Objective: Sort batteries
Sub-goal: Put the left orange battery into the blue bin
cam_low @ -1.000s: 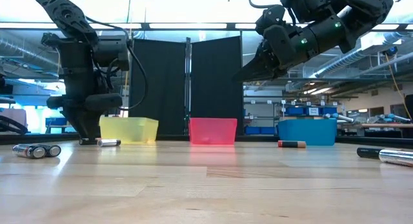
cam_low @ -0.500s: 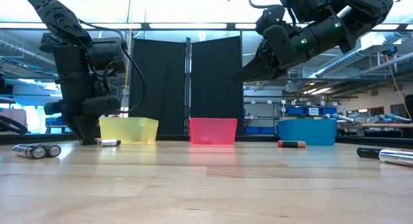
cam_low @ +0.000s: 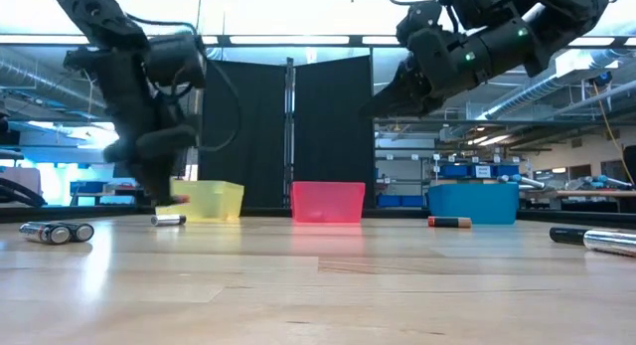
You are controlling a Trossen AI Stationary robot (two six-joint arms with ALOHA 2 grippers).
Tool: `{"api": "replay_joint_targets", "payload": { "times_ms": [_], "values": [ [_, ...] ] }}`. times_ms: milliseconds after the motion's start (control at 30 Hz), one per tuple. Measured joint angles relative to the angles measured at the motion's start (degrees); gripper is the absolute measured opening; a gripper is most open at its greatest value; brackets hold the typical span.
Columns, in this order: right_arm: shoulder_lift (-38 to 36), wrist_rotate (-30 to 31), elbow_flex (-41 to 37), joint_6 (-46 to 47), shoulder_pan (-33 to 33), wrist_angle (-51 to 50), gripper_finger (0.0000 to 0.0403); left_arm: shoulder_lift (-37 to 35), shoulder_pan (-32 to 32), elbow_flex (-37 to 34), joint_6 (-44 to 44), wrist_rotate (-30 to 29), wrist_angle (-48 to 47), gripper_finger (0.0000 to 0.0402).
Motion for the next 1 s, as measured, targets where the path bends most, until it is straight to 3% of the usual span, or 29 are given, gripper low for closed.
{"api": "replay_joint_targets", "payload": {
  "times_ms": [167, 267, 500, 633, 800, 1000],
  "values": [
    [-3.6, 0.0, -0.1, -1.1, 0.0, -3.2, 0.0022, -0.3, -3.1, 0.0, 6.3, 3.0, 18.6, 0.0046],
    [-4.4, -0.3, -2.1, 0.1, 0.0, -1.7, 0.0019, 0.2, -4.3, -1.2, 11.4, 6.2, 34.4, 0.0046],
    [-0.3, -5.4, -8.6, 6.1, 0.4, 22.8, 0.0019, 6.4, -4.6, -7.0, 13.7, 17.9, 72.2, 0.0046],
    [3.7, -5.2, -7.3, 8.1, 0.6, 30.0, 0.0043, 11.8, -5.1, -6.4, 16.1, 21.2, 84.0, 0.0046],
    [4.9, -2.1, -4.1, 9.6, 0.6, 31.1, 0.0085, 17.0, -5.3, -5.1, 19.9, 23.5, 94.7, 0.0046],
    [3.6, -2.0, -1.7, 11.1, 0.7, 33.2, 0.0137, 19.2, -5.3, -2.9, 22.7, 25.0, 98.0, 0.0046]
  ]
}}
